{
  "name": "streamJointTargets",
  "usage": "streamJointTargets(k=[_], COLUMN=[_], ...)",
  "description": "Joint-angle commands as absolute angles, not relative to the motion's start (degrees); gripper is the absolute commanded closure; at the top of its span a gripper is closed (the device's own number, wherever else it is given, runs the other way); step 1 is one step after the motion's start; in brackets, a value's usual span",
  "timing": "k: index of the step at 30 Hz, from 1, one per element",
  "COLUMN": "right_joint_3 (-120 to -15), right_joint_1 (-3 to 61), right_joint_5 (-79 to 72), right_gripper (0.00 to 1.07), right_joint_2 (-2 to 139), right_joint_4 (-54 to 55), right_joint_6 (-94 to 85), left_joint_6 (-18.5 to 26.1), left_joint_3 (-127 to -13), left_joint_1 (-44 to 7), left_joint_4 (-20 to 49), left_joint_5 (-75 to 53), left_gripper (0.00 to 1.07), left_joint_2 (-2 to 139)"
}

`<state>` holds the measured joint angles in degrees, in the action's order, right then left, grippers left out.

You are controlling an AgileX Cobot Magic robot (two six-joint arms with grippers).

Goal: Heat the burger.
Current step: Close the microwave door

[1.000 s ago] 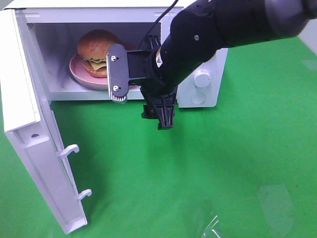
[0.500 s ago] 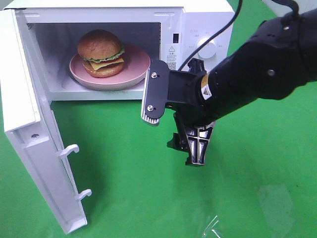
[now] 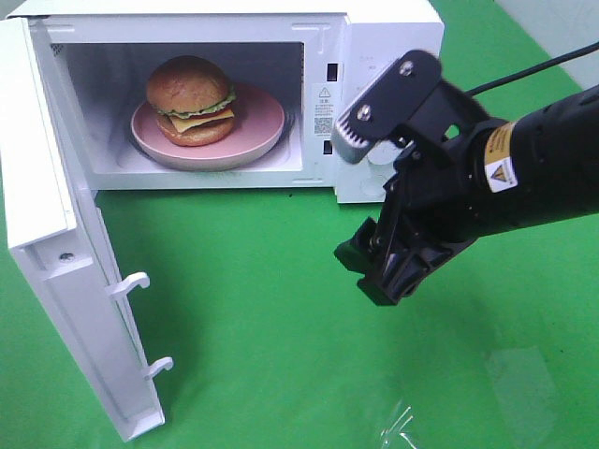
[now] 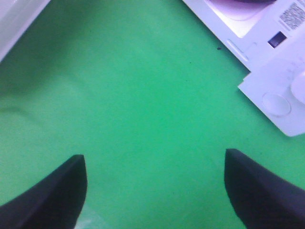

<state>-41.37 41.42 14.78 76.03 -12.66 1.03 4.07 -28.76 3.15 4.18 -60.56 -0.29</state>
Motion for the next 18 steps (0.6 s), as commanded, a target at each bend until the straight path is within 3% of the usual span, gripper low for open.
streamJointTargets(k=[1,12,18], right_joint_3=[-41.14,-41.14,-41.14], right_joint_1=[41.54,41.54,41.54], right_joint_5=[18.22,42.74,47.61], right_gripper=[0.31,0.31,0.31], right_joint_2=[72.71,58.27,52.37], right_joint_4=[-12.55,-10.6,-10.66], right_joint_6=[7.73,11.46,11.63], left_joint_6=[3.78,3.78,3.78], left_joint_3=[-28.59,-28.59,-28.59], left_joint_1=[2.75,2.75,2.75], left_joint_4=[4.18,4.18,4.18], left_joint_5=[-59.76,-59.76,-59.76], left_gripper=[0.09,0.09,0.09], left_joint_2=[-1.55,-1.55,-1.55])
